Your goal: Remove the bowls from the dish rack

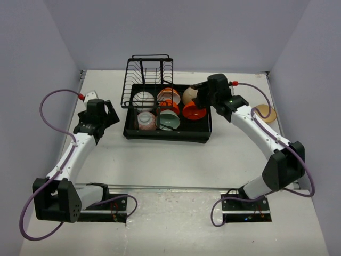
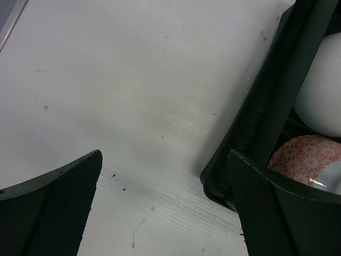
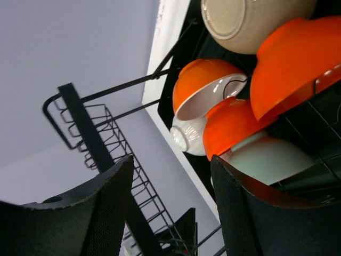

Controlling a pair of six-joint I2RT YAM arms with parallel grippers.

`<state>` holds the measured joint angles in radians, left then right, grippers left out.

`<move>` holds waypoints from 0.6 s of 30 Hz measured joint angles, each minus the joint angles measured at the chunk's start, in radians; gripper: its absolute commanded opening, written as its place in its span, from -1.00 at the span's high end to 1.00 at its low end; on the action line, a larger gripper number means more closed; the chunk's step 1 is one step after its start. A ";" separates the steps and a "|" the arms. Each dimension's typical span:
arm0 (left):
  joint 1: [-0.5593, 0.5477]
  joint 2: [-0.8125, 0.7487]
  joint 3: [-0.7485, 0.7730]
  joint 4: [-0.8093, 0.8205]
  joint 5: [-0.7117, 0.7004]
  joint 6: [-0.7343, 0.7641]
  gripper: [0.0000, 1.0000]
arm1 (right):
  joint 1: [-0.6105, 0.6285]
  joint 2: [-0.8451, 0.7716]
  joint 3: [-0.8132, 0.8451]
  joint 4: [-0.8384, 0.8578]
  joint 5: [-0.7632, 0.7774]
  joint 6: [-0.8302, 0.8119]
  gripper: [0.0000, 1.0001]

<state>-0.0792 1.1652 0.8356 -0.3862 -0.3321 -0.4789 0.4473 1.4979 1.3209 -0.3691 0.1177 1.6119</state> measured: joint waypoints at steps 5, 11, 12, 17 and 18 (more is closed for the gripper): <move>0.000 0.000 0.011 0.000 0.000 0.002 -1.00 | 0.038 0.032 0.018 -0.092 0.078 0.064 -0.21; 0.000 0.002 0.011 0.000 0.000 0.005 -1.00 | 0.044 -0.023 -0.099 -0.124 0.154 0.068 -0.19; 0.000 0.005 0.011 0.000 0.000 0.005 -1.00 | 0.044 -0.034 -0.122 -0.124 0.161 0.067 -0.18; 0.000 0.025 0.011 0.001 0.003 0.005 -1.00 | 0.045 -0.051 -0.186 -0.118 0.182 0.046 -0.17; 0.000 0.028 0.011 0.001 0.003 0.005 -1.00 | 0.045 -0.045 -0.186 -0.107 0.182 0.042 -0.16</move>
<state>-0.0792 1.1934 0.8463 -0.3851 -0.3286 -0.4744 0.4919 1.4525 1.1351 -0.4763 0.2996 1.6543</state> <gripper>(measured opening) 0.997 0.588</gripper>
